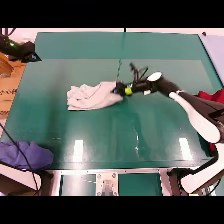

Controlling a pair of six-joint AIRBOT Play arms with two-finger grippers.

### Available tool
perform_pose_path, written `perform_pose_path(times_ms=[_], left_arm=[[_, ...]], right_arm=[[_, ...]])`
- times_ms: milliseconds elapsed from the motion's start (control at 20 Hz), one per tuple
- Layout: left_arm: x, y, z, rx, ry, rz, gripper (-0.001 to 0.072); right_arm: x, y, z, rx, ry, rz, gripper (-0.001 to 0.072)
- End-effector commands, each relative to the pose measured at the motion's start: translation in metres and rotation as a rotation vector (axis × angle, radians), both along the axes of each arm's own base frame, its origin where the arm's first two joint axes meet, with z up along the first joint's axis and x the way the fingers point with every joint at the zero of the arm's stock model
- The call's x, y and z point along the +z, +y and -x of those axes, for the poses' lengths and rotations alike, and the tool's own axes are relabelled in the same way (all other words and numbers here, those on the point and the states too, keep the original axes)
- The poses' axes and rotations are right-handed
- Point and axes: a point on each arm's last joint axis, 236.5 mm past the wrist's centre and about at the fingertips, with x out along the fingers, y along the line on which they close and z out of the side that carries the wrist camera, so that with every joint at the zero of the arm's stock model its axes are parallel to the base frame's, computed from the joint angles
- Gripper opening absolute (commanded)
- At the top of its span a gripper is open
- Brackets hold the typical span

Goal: Fold the shirts.

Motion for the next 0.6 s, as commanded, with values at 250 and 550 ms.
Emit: perform_pose_path(times_ms=[250, 550], left_arm=[[-0.024, -0.014, 0.019, -0.048, 0.109, -0.060, 0.0020], [-0.022, -0.051, 0.014, -0.093, 0.089, -0.056, 0.0020]], right_arm=[[0.244, -0.221, -0.077, -0.516, -0.275, -0.182, 0.0009], [0.257, -0.435, -0.056, -0.925, -0.328, -0.118, 0.0009]])
